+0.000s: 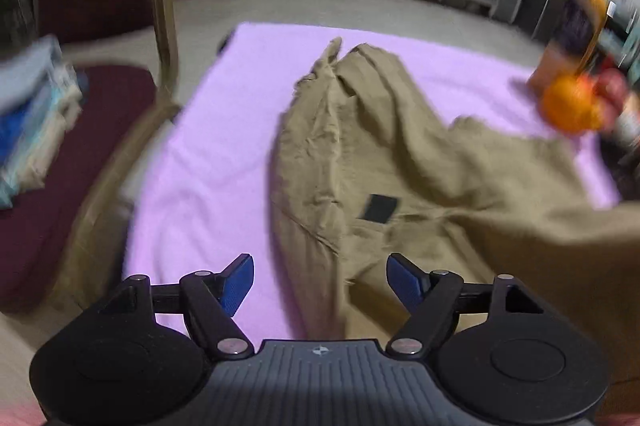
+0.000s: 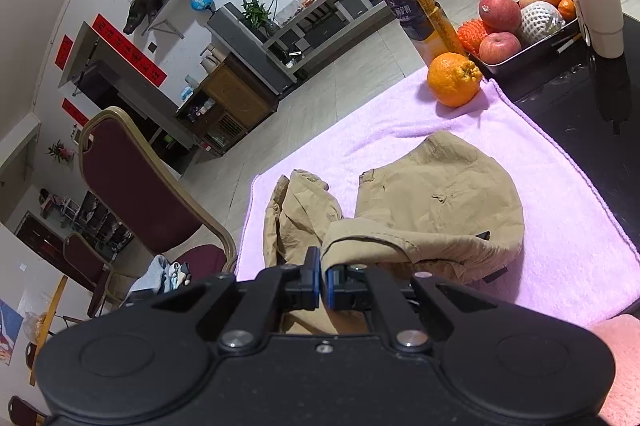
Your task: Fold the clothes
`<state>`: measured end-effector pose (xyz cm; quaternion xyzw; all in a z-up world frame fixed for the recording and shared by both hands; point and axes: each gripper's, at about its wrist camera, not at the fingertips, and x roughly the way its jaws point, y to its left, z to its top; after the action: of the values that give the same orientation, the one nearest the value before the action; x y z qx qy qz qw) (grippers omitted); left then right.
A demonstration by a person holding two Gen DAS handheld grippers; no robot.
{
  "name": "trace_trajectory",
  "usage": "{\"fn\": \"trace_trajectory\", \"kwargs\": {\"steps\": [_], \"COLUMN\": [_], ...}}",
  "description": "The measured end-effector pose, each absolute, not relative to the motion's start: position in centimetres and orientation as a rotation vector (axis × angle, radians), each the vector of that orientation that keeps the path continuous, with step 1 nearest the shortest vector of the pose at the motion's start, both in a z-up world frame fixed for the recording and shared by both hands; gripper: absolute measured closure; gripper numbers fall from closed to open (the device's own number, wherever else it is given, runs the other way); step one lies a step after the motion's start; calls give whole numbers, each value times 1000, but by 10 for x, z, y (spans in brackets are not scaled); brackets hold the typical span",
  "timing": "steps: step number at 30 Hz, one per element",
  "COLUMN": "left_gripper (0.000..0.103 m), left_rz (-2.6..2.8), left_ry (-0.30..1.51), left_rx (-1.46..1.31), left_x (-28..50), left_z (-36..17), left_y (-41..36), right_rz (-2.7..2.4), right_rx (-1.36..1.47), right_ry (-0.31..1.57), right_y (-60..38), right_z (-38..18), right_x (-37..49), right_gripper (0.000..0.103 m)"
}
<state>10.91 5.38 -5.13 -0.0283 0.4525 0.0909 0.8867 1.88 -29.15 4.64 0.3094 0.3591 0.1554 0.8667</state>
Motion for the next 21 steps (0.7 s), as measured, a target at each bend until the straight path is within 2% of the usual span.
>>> {"fn": "trace_trajectory", "kwargs": {"steps": [1, 2, 4, 7, 8, 9, 10, 14, 21], "left_gripper": [61, 84, 87, 71, 50, 37, 34, 35, 34], "left_rz": [212, 235, 282, 314, 303, 256, 202, 12, -205], "left_ry": [974, 1006, 1007, 968, 960, 966, 975, 1034, 1192], "left_rx": [-75, -91, -170, -247, -296, -343, -390, -526, -585], "left_x": [111, 112, 103, 78, 68, 57, 47, 5, -17], "left_z": [-58, -64, -64, -52, -48, -49, -51, -70, -115], "left_y": [61, 67, 91, 114, 120, 119, 117, 91, 40], "right_rz": [325, 326, 330, 338, 340, 343, 345, 352, 372], "right_rx": [653, 662, 683, 719, 730, 742, 754, 769, 770], "right_ry": [752, 752, 753, 757, 758, 759, 760, 768, 781], "right_y": [-293, -295, -298, -303, -304, -306, -307, -309, -310], "right_z": [46, 46, 45, 42, 42, 41, 40, 41, 40], "right_x": [18, 18, 19, 21, 21, 22, 23, 28, 33], "right_gripper": [99, 99, 99, 99, 99, 99, 99, 99, 97]}}
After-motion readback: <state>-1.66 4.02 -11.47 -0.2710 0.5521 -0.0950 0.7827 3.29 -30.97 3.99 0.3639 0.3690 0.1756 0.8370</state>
